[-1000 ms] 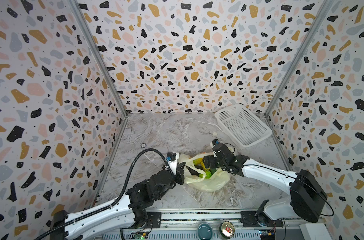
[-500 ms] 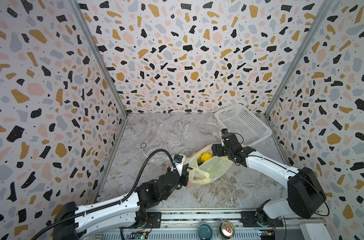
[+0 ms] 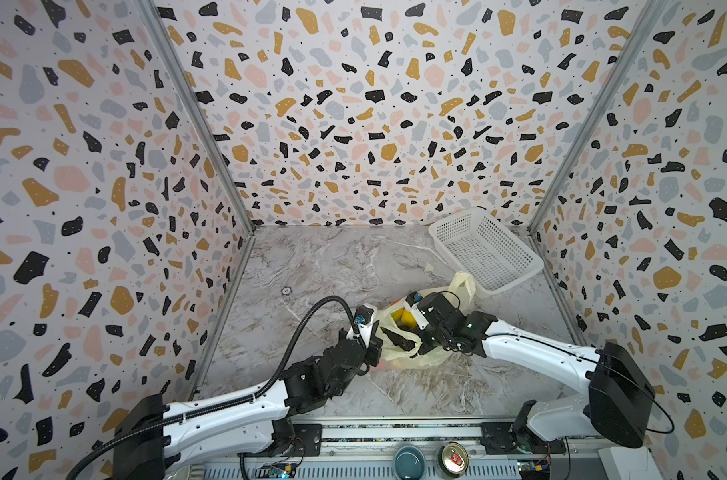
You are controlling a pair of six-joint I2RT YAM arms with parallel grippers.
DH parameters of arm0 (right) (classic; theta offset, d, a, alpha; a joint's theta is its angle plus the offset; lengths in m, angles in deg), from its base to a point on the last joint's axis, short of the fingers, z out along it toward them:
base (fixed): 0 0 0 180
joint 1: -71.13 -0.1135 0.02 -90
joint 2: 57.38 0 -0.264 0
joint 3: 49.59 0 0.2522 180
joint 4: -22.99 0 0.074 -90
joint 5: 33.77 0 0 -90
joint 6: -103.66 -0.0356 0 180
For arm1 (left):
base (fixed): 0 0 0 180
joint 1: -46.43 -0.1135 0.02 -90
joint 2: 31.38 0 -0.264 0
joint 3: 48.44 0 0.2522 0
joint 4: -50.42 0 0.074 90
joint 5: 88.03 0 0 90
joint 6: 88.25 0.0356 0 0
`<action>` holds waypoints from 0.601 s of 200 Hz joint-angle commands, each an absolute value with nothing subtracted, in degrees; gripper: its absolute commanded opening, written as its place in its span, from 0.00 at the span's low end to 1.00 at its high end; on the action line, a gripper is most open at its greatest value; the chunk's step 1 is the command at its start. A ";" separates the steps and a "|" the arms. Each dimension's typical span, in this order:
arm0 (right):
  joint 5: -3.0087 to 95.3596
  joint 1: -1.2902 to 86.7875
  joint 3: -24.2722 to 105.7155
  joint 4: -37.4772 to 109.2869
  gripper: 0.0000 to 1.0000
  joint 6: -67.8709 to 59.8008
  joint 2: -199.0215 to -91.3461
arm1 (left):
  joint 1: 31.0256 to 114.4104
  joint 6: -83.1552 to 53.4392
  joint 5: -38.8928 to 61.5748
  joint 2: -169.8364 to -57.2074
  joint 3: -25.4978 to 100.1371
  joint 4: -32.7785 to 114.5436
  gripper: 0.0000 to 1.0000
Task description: Untie the knot of the plastic bag and take out the fruit
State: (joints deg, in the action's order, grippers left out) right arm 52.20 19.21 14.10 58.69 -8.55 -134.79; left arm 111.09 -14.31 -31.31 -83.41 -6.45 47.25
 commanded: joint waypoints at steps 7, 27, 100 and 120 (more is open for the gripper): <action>47.40 15.98 7.02 64.92 0.91 -11.70 -131.04 | 111.29 -14.69 -31.26 -80.45 -6.39 49.42 0.00; 46.63 13.63 3.79 63.78 0.91 -13.31 -131.59 | 111.34 -16.26 -30.96 -78.66 -7.08 46.69 0.00; 44.54 17.07 8.53 59.93 0.92 -14.62 -131.58 | 111.30 -21.11 -25.50 -75.70 -10.32 42.63 0.00; 43.33 17.62 12.58 60.58 0.92 -14.86 -131.53 | 111.29 -21.41 -24.07 -75.13 -9.29 40.46 0.00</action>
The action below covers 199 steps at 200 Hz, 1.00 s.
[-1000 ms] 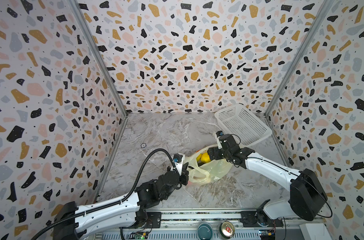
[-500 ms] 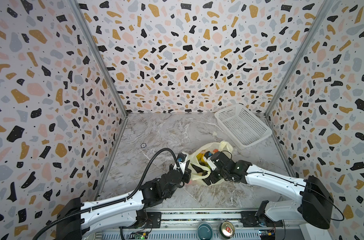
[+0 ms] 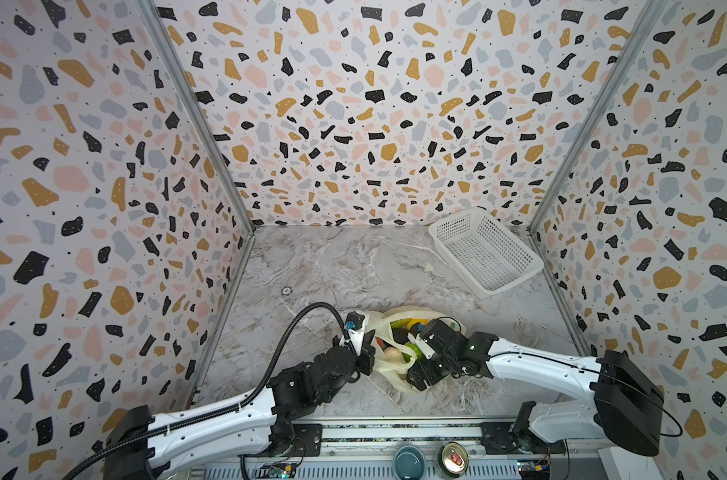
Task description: Untie the knot of the plastic bag and take out the fruit
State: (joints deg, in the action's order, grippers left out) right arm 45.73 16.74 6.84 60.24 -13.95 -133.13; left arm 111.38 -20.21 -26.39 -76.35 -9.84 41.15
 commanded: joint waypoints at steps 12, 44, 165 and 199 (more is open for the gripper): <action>44.27 17.59 14.98 60.92 0.92 -14.68 -132.04 | 111.29 -22.01 -23.49 -74.79 -8.68 37.95 0.00; 45.80 18.05 16.55 54.87 0.86 -14.65 -134.98 | 111.29 -25.06 -23.07 -73.24 -9.68 32.13 0.00; 39.65 10.33 18.53 43.50 0.83 -8.35 -146.03 | 111.29 -27.22 -35.99 -71.09 -6.65 22.26 0.00; 38.28 6.94 17.89 48.62 0.89 -2.83 -146.84 | 111.29 -28.35 -36.97 -69.66 -8.07 23.41 0.00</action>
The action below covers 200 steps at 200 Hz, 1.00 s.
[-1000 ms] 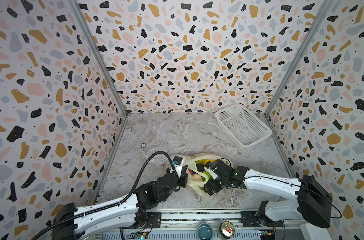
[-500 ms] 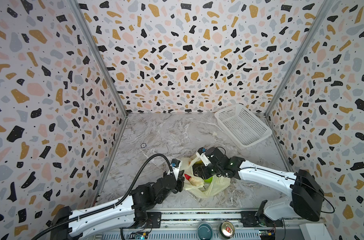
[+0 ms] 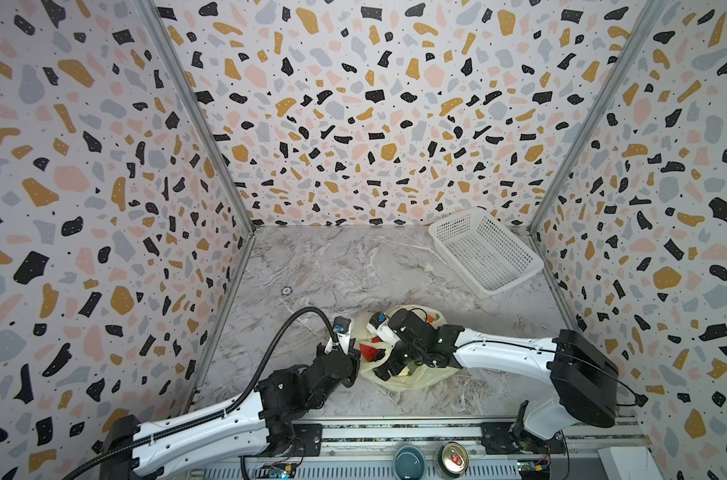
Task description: Untie the knot of the plastic bag and take out the fruit
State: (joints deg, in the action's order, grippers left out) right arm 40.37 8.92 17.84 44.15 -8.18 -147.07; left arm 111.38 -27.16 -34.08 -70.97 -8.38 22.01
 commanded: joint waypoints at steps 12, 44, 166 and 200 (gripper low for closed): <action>37.78 6.23 19.18 51.77 0.91 -0.80 -149.48 | 111.29 -28.63 -36.97 -69.87 -8.61 24.07 0.00; 42.87 6.85 18.57 50.57 0.95 -2.84 -147.25 | 111.29 -29.02 -35.46 -70.53 -9.38 25.43 0.00; 81.37 19.14 16.90 32.81 1.00 -7.78 -149.01 | 111.38 -24.38 -33.99 -70.85 -15.39 39.66 0.00; 68.84 25.77 19.60 38.20 0.99 -4.61 -147.78 | 111.38 -23.92 -32.52 -73.15 -14.93 42.62 0.00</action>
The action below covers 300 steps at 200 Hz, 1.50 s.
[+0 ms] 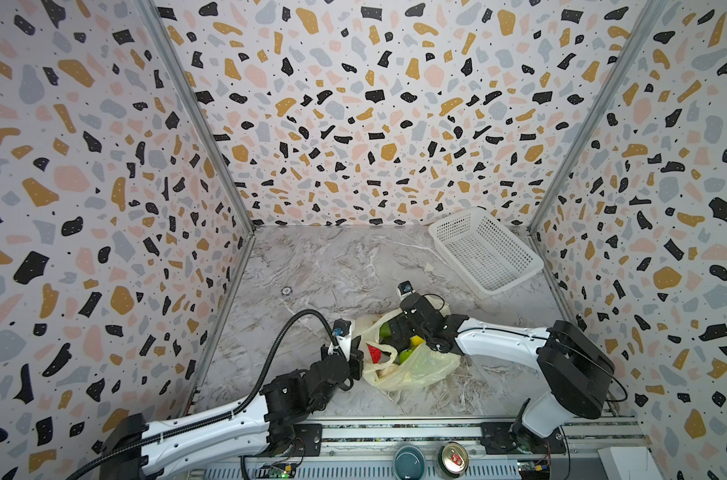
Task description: Untie the knot of the plastic bag and take out the fruit
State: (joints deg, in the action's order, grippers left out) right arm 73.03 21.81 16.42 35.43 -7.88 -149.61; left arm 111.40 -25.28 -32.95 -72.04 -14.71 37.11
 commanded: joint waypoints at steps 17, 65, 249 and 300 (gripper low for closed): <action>63.24 25.53 21.30 45.13 0.99 -1.71 -146.52 | 111.47 -23.88 -32.11 -74.26 -14.99 44.04 0.00; 49.38 23.17 21.24 62.62 1.00 1.50 -140.18 | 111.64 -24.68 -30.86 -74.36 -14.81 44.76 0.00; 53.42 10.30 7.34 62.51 1.00 -12.06 -135.64 | 113.75 -28.15 -27.51 -72.07 -14.48 34.08 0.00; 53.99 10.58 11.37 55.82 1.00 -9.43 -143.72 | 113.80 -30.19 -29.78 -67.47 -15.56 25.02 0.00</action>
State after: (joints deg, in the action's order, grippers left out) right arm 53.18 10.53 8.55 59.93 -10.63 -140.10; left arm 113.41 -28.56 -27.81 -68.72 -14.71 29.81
